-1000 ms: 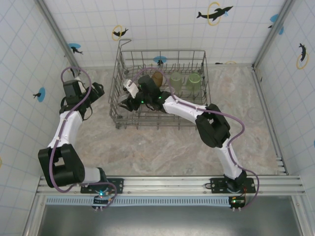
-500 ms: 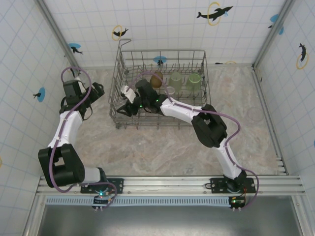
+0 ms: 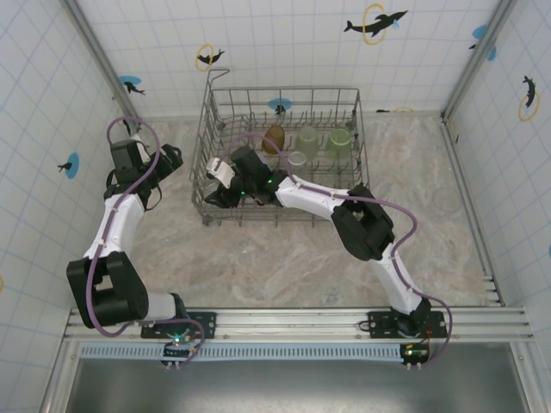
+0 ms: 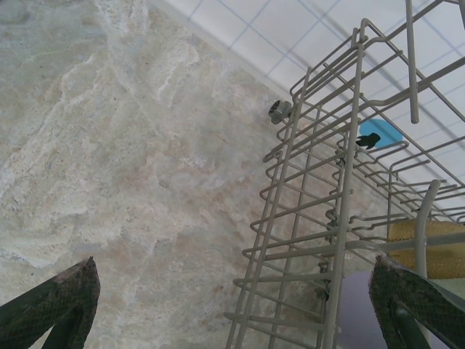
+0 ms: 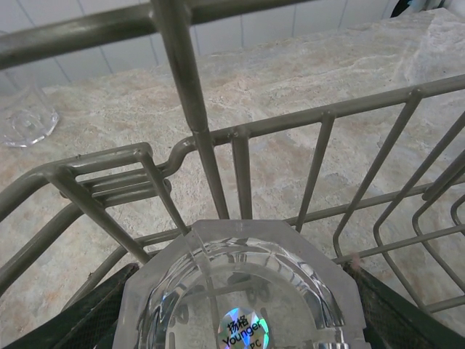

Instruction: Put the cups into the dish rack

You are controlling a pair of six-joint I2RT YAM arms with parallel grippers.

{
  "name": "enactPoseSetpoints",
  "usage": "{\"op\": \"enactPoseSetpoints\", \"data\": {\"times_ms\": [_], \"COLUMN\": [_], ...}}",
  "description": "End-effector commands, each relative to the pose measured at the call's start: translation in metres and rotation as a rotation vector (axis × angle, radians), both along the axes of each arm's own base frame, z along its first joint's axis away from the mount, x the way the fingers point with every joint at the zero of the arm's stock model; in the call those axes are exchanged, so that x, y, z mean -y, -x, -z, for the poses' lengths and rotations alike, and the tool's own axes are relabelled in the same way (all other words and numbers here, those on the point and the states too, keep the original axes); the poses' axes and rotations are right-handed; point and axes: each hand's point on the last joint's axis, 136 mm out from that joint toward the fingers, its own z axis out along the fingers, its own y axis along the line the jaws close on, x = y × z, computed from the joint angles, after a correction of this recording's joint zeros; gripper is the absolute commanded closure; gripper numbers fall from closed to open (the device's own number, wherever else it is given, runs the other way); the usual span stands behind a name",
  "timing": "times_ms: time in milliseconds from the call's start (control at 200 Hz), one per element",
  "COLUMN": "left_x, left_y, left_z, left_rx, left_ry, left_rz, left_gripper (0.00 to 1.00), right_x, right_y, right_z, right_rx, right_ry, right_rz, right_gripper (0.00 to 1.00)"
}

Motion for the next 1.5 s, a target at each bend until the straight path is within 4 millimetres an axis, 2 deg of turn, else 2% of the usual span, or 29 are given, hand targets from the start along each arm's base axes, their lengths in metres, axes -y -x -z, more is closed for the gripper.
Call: {"op": "enactPoseSetpoints", "data": {"times_ms": [0, 175, 315, 390, 415, 515, 1046, 1326, 1496], "left_x": [0.0, 0.0, 0.0, 0.0, 0.0, -0.001, -0.005, -0.007, -0.008], "left_y": [0.0, 0.0, 0.0, 0.0, 0.0, 0.0, 0.0, 0.0, 0.001], "left_z": [0.006, 0.004, 0.004, 0.004, 0.004, 0.002, 0.005, 0.003, 0.001], "left_rx": [-0.011, -0.008, -0.006, -0.005, -0.005, -0.003, -0.009, -0.004, -0.001], "left_ry": [0.02, 0.018, 0.019, 0.019, 0.018, 0.017, 0.009, 0.007, 0.002], "left_rz": [0.004, 0.004, 0.004, 0.005, 0.006, 0.003, -0.014, -0.019, -0.027], "left_gripper": [0.03, 0.03, 0.03, 0.03, 0.03, 0.03, 0.02, 0.02, 0.02], "right_x": [-0.01, -0.014, -0.016, -0.014, -0.015, -0.011, 0.01, 0.027, 0.046], "right_y": [0.001, 0.004, 0.006, 0.007, 0.006, 0.007, -0.003, -0.002, 0.0], "right_z": [-0.023, -0.039, -0.052, -0.057, -0.064, -0.074, -0.096, -0.11, -0.113], "right_rx": [0.029, 0.003, -0.013, -0.017, -0.001, 0.012, 0.067, 0.11, 0.135], "right_ry": [-0.039, -0.097, -0.134, -0.143, -0.171, -0.194, -0.207, -0.189, -0.167], "right_rz": [-0.004, -0.001, 0.0, 0.007, 0.007, 0.015, 0.073, 0.105, 0.153], "right_gripper": [0.24, 0.09, 0.05, 0.0, 0.0, 0.0, 0.01, 0.01, 0.0]}}
